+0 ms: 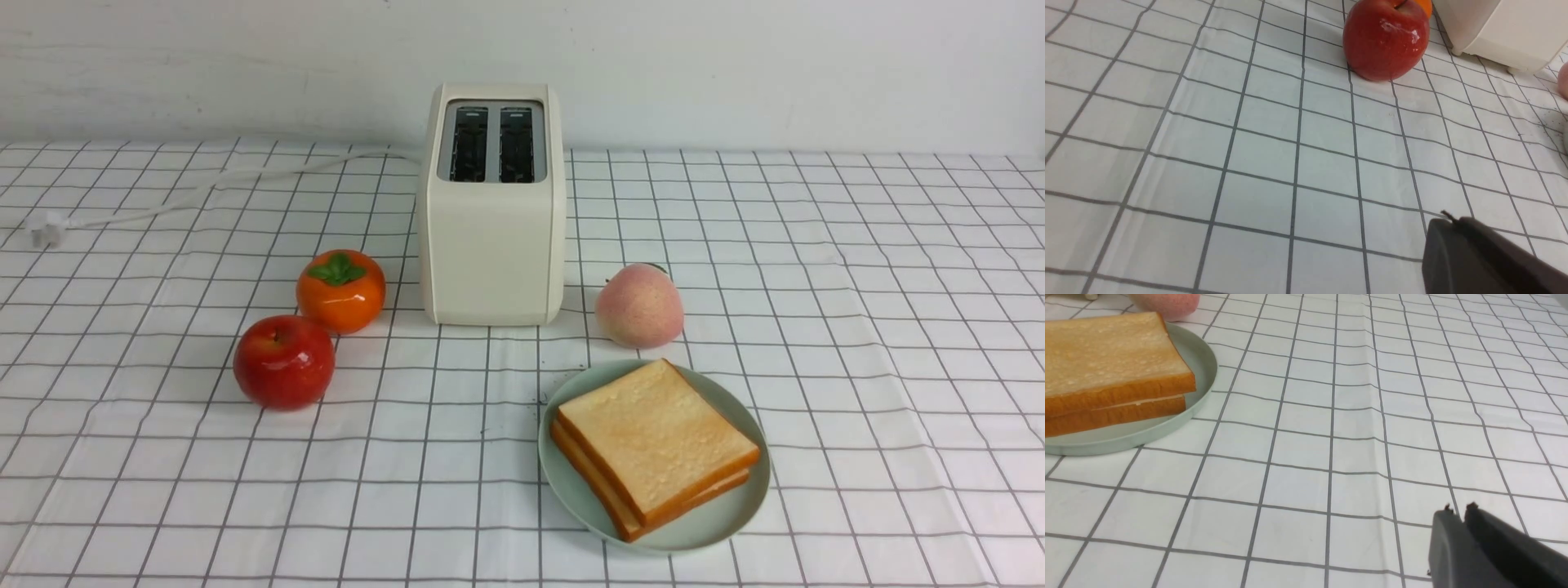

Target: Take toasted bread from bread machine on white checkered table place on plate.

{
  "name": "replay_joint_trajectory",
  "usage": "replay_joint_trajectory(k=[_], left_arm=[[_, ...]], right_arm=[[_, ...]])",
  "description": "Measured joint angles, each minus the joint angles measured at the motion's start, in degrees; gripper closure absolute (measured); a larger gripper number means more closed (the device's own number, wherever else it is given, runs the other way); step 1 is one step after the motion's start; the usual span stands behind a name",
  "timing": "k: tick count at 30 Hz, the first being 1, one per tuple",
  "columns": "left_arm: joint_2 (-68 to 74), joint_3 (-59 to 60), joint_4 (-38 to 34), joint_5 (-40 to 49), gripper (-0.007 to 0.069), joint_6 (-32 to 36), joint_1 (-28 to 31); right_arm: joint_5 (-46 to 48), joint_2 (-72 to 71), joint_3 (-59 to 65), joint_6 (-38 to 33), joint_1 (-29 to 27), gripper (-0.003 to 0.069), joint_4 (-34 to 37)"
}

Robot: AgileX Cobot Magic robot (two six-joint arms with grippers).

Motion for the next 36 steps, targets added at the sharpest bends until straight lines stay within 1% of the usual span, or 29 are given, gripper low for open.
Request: replay_joint_trajectory(k=[36], left_arm=[[0.0, 0.0, 0.0, 0.0, 0.0636, 0.1, 0.0]], right_arm=[[0.0, 0.0, 0.0, -0.1, 0.0, 0.0553, 0.0]])
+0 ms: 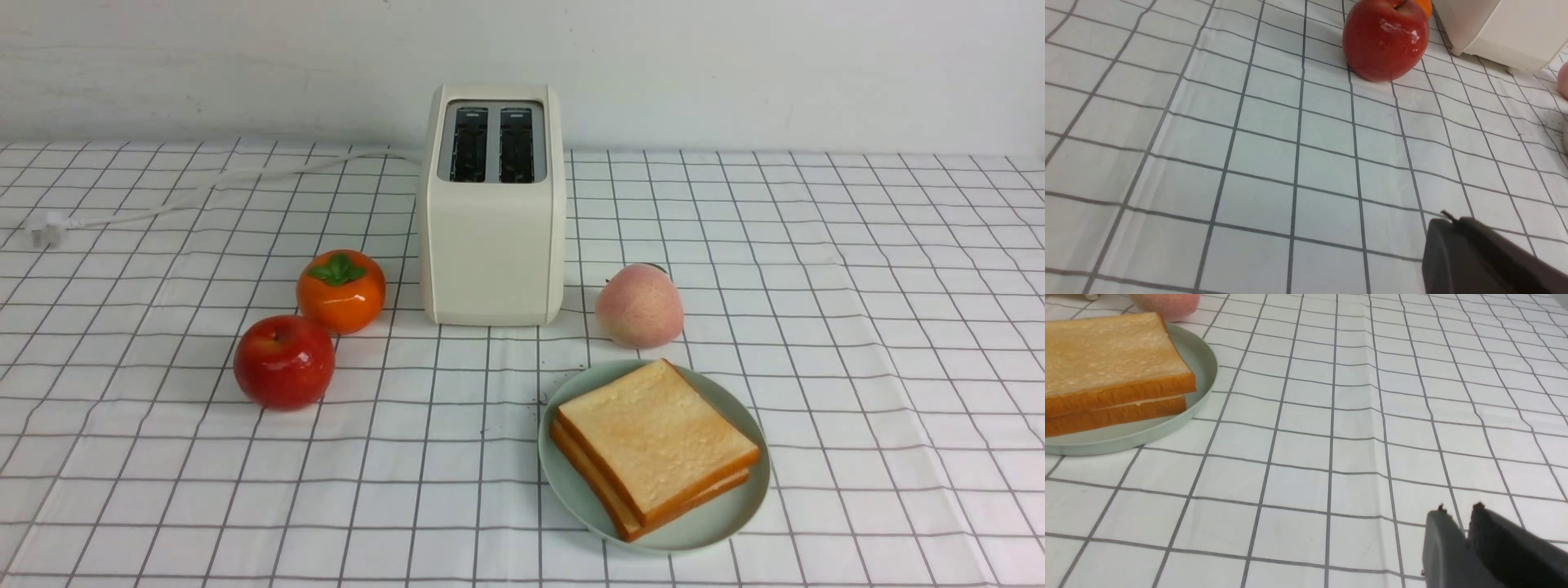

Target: Take toasted bread from bread machine on white checkered table place on plate.

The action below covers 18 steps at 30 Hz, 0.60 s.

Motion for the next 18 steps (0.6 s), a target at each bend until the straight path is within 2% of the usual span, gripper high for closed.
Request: replay_joint_trajectory(k=[18], left_arm=[[0.0, 0.0, 0.0, 0.0, 0.0622, 0.0, 0.0]], right_arm=[[0.0, 0.0, 0.0, 0.0, 0.0, 0.0546, 0.0]])
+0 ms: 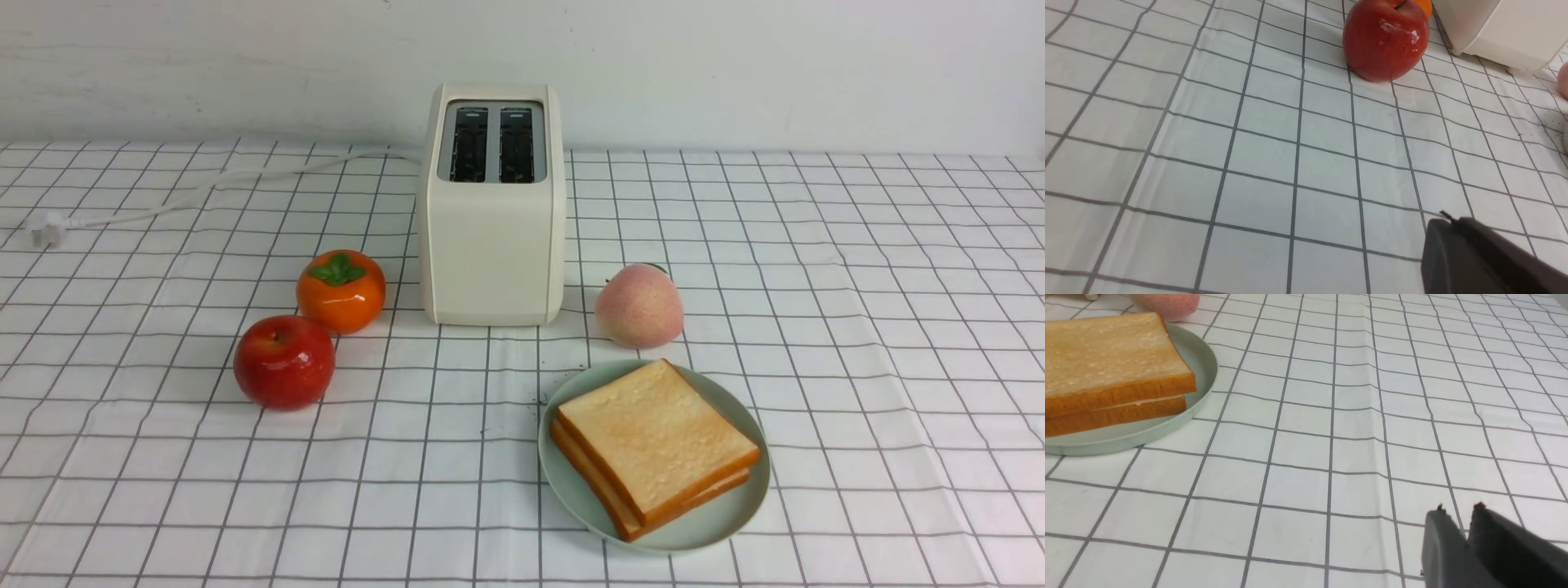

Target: Take toasted bread from bread machine on white checkered table place on plate.

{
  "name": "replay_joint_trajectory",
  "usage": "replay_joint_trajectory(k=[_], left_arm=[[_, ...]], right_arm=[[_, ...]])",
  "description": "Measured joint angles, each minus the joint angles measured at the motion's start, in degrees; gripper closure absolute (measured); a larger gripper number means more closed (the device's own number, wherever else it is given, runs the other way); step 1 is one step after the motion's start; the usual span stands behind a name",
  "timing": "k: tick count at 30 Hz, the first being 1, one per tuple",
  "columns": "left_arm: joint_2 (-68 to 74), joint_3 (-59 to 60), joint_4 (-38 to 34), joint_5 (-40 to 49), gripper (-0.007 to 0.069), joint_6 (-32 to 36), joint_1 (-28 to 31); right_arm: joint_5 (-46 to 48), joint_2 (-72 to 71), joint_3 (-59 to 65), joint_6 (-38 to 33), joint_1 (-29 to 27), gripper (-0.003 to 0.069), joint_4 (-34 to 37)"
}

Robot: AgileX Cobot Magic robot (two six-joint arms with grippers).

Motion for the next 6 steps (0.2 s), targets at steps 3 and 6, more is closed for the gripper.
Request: replay_joint_trajectory(k=[3, 6], left_arm=[[0.0, 0.0, 0.0, 0.0, 0.0620, 0.0, 0.0], [0.0, 0.0, 0.0, 0.0, 0.0617, 0.0, 0.0]], right_arm=[[0.0, 0.0, 0.0, 0.0, 0.0, 0.0543, 0.0], [0.0, 0.0, 0.0, 0.0, 0.0, 0.0538, 0.0]])
